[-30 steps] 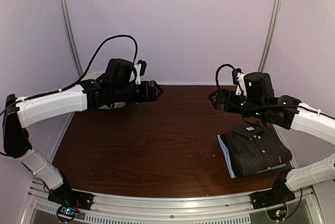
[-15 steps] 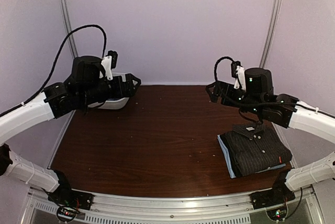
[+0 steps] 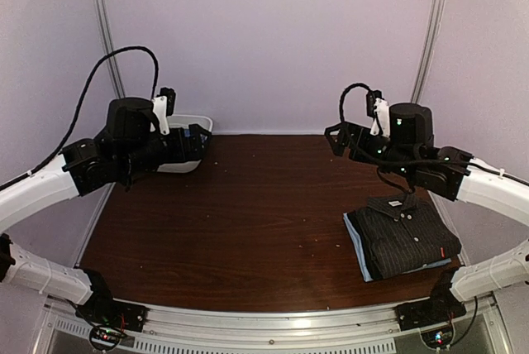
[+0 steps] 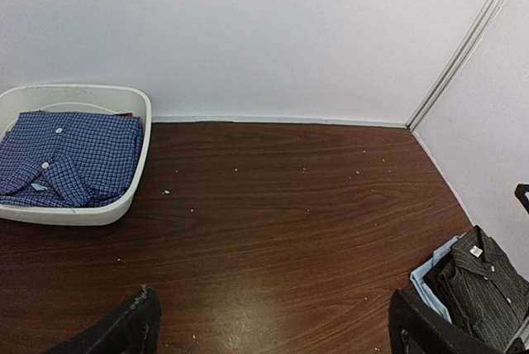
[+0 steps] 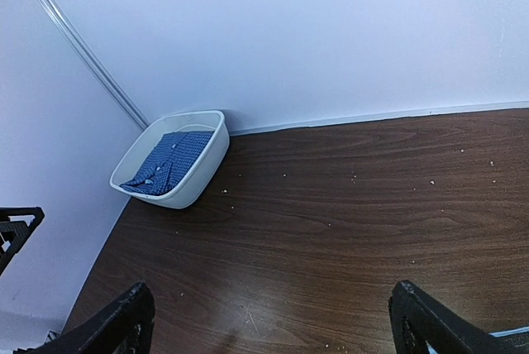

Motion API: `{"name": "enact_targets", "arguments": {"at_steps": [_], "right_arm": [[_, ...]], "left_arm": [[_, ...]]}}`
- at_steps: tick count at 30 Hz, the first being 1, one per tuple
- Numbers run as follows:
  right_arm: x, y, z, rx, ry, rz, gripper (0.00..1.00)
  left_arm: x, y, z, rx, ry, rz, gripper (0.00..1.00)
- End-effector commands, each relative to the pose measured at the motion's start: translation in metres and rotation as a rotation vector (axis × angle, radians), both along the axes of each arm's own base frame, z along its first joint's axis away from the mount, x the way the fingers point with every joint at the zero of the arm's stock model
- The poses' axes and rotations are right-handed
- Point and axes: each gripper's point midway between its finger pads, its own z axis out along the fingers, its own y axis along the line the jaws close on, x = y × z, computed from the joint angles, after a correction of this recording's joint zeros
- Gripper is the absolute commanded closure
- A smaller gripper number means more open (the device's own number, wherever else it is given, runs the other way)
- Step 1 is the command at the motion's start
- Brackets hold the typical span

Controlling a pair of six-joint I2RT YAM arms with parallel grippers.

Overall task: Fold and stack the long sleeve shirts
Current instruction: Reset both arms

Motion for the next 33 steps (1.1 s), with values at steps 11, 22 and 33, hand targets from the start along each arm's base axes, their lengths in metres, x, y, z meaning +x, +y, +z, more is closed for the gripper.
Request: {"name": "enact_targets", "arguments": {"at_steps": [11,22,33], "right_arm": [[-0.002,-0.019,0.020,0.029,-0.055,-0.077,0.00],[-0.004,-0.025,0.023,0.013,-0.064,-0.090,0.00],[-0.003,-0.022,0.019,-0.004,-0.054,-0.082,0.00]], "left_arm": [[0.007,0.006,0.009,0.001,-0.045,0.042,0.02],[0.007,0.006,0.005,-0.001,-0.040,0.042,0.02],[0.007,0.003,0.002,-0.002,-0.031,0.032,0.02]]}}
